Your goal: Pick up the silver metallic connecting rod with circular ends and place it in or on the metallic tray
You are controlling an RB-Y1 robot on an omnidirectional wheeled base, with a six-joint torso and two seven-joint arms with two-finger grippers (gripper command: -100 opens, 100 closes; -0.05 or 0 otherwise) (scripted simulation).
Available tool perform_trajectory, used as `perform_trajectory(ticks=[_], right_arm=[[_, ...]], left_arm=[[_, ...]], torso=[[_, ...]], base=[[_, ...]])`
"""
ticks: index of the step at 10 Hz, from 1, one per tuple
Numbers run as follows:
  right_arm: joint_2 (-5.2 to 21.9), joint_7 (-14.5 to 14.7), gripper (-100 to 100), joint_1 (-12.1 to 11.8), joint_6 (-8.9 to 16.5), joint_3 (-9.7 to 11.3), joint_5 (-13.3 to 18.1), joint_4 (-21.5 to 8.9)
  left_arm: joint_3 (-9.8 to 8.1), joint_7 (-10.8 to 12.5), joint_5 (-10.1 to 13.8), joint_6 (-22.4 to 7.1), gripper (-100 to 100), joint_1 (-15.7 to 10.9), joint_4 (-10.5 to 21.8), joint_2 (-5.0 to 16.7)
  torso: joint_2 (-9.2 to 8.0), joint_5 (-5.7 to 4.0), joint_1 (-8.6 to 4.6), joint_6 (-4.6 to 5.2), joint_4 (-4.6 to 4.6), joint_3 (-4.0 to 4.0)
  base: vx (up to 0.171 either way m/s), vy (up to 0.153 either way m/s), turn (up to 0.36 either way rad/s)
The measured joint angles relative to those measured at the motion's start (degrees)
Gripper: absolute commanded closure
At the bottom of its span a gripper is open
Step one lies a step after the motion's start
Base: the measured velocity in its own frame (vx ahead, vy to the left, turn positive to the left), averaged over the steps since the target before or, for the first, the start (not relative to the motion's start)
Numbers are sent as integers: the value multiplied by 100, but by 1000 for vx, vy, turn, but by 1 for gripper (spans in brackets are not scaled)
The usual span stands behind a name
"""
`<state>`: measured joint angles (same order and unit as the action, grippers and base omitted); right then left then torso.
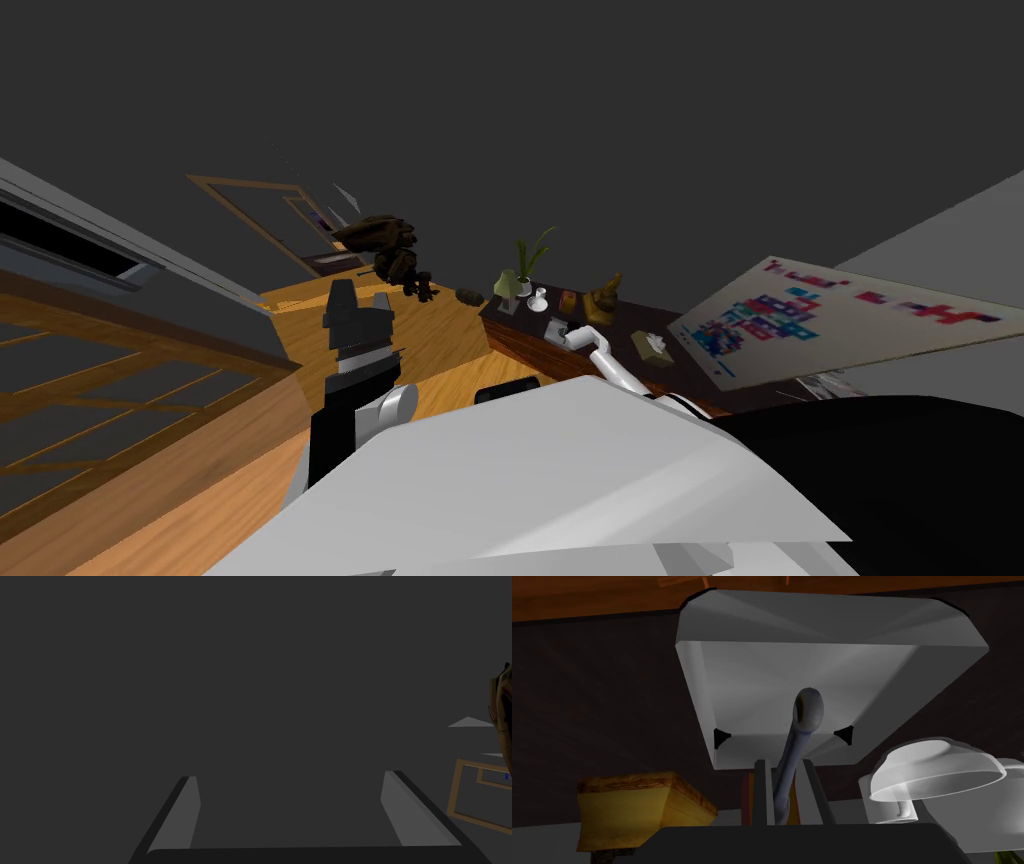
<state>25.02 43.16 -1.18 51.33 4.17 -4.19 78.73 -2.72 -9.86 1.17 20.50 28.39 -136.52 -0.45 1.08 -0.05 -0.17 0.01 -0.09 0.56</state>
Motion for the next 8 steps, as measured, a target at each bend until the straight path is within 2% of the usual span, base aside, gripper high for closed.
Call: perform_trajectory(ticks=[2,3,7,8], right_arm=[[30,59,100,5,83,-34,40,182],[34,65,-100,19,91,-40,44,195],[34,64,-100,20,88,-41,44,195],[34,64,0,20,88,-41,44,195]], left_arm=[[0,0,0,0,0,-1,0,0],[0,0,0,0,0,-1,0,-1],[1,0,0,0,0,-2,1,-1],[1,0,0,0,0,-2,1,-1]], torso=[[-41,1,10,6,3,-21],[-66,0,19,11,1,-31],[-99,3,31,11,9,-51],[-99,3,31,11,9,-51]], base=[[86,-41,52],[13,-6,-1],[1,-1,0],[0,0,0]])
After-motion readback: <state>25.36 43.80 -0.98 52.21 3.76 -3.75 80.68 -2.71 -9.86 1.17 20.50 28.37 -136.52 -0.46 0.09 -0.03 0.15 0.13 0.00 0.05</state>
